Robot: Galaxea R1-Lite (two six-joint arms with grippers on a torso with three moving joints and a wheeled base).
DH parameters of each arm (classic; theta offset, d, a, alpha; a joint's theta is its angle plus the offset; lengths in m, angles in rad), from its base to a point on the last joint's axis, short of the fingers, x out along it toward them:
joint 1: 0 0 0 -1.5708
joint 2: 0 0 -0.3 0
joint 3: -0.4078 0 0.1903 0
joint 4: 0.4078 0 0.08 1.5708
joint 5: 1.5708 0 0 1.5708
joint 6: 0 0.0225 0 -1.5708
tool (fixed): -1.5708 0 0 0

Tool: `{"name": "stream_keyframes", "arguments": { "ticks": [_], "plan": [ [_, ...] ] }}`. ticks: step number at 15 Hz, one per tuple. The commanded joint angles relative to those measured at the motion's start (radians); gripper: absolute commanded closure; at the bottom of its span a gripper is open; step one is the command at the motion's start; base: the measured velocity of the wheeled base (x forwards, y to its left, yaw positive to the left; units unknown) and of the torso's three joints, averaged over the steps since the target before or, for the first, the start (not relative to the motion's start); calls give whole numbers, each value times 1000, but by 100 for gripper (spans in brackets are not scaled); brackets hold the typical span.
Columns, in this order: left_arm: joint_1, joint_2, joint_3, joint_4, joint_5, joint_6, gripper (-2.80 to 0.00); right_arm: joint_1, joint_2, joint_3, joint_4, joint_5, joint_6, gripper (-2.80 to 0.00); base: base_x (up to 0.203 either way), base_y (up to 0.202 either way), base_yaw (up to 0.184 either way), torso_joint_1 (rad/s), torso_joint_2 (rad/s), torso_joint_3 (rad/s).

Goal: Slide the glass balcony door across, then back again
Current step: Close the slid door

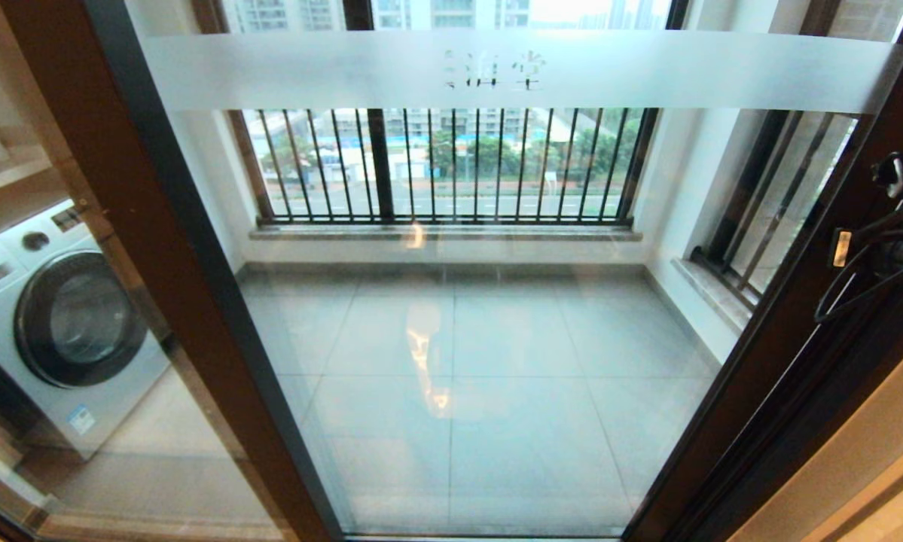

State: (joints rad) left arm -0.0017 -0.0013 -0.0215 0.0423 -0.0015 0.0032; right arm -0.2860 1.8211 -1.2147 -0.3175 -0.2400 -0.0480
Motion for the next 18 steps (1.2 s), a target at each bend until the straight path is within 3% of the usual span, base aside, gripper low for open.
{"name": "stream_keyframes", "arguments": {
  "ticks": [1, 18],
  "plan": [
    [0, 0, 0, 1, 0, 0, 0, -9, 8, -7, -3, 2, -1, 0, 0, 0, 0, 0, 0, 0],
    [0, 0, 0, 1, 0, 0, 0, -69, 29, -58, -1, 9, -9, 0, 0, 0, 0, 0, 0, 0]
  ]
}}
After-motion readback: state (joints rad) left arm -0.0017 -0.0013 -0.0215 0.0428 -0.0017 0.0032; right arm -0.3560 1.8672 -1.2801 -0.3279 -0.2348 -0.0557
